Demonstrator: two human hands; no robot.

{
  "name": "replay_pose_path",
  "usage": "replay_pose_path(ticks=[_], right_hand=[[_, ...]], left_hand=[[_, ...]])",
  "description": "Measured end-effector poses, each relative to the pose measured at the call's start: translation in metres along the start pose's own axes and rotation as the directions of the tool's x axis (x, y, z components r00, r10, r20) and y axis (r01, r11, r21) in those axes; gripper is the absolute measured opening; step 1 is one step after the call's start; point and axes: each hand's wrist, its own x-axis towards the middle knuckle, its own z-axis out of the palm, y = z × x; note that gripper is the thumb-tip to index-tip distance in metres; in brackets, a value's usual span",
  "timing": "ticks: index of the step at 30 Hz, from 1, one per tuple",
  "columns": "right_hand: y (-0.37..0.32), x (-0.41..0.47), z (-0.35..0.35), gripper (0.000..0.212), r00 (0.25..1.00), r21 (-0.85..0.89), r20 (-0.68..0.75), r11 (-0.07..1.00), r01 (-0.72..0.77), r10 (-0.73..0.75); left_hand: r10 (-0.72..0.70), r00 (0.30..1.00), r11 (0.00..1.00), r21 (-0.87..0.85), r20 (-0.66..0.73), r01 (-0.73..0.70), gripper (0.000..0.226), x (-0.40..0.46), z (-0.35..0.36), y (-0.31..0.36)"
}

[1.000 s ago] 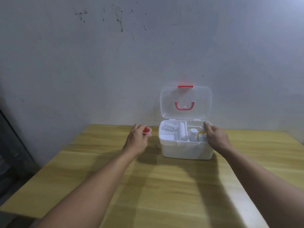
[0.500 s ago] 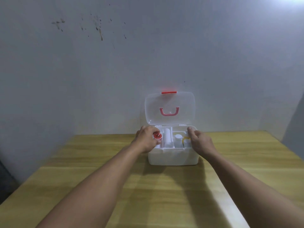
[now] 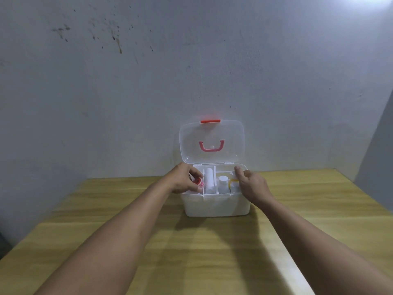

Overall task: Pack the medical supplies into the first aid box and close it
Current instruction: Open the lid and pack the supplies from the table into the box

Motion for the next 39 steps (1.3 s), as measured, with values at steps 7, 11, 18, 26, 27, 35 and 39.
replay_pose_path(ticks=[7, 11, 18, 26, 27, 35, 39], right_hand=[[0.001, 0.001, 0.000, 0.053, 1.000, -0.002, -0.013, 1.000, 0.012, -0.012], [0.001, 0.001, 0.000, 0.054, 1.000, -0.005, -0.011, 1.000, 0.010, -0.010], [0.003, 0.002, 0.001, 0.055, 1.000, -0.016, -0.010, 1.000, 0.011, -0.011], [0.002, 0.001, 0.001, 0.061, 0.999, -0.021, -0.028, 1.000, 0.022, -0.023], [0.002, 0.001, 0.001, 0.062, 0.999, -0.017, -0.028, 1.000, 0.021, -0.021], [0.003, 0.001, 0.001, 0.063, 0.999, -0.013, -0.031, 1.000, 0.014, -0.014], [0.002, 0.001, 0.002, 0.063, 1.000, -0.006, -0.028, 1.000, 0.011, -0.012]], left_hand=[[-0.008, 0.985, 0.996, -0.094, -0.171, -0.008, 0.050, 0.003, 0.007, 0.002], [-0.034, 0.952, 0.988, -0.156, -0.304, -0.015, 0.031, 0.001, 0.023, 0.003], [-0.082, 0.894, 0.968, -0.249, -0.440, -0.034, 0.026, 0.001, 0.024, -0.006], [-0.315, 0.896, 0.948, -0.145, -0.312, 0.283, 0.063, 0.003, 0.036, -0.027], [-0.335, 0.897, 0.939, -0.186, -0.287, 0.290, 0.067, 0.004, 0.036, -0.029], [-0.331, 0.818, 0.929, -0.314, -0.470, 0.195, 0.036, -0.011, 0.026, -0.019], [-0.273, 0.906, 0.962, -0.102, -0.323, 0.254, 0.044, -0.022, 0.017, -0.027]])
